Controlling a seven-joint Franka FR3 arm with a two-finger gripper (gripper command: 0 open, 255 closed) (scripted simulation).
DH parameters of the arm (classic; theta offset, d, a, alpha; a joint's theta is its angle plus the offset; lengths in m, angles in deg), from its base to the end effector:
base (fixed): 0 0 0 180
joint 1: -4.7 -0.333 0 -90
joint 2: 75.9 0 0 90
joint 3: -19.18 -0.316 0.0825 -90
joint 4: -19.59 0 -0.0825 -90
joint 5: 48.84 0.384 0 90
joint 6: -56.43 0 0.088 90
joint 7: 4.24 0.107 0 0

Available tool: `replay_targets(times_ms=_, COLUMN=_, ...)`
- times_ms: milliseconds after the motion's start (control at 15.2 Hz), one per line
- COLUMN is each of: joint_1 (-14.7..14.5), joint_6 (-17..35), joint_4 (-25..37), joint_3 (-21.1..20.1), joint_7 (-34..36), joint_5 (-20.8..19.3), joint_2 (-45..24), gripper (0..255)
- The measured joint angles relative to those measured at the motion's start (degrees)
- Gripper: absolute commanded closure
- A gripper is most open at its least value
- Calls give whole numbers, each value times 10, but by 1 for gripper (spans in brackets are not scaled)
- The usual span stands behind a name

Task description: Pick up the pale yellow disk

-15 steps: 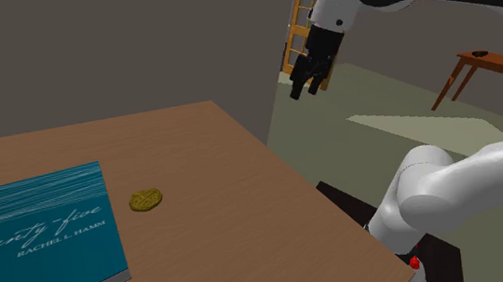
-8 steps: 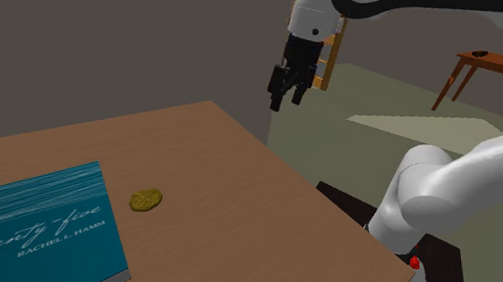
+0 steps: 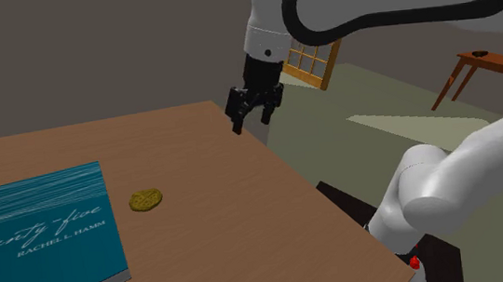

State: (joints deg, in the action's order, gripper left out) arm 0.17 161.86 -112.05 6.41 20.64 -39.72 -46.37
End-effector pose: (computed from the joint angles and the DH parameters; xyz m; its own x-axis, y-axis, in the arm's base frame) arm 0.3806 0.1438 0.5410 0.9803 -0.1960 0.0244 -0.1941 -0.9790 -0.0622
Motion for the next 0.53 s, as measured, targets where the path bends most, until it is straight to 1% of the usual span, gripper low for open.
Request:
replay_targets(times_ms=330, joint_1=-7, joint_6=37, joint_4=45, joint_3=-56, joint_7=75, joint_5=-2, joint_2=-89, gripper=0)
replay_targets(times_ms=528, joint_1=-10, joint_6=49, joint_4=86, joint_3=-87, joint_7=124, joint_5=-14, joint_2=-147, gripper=0)
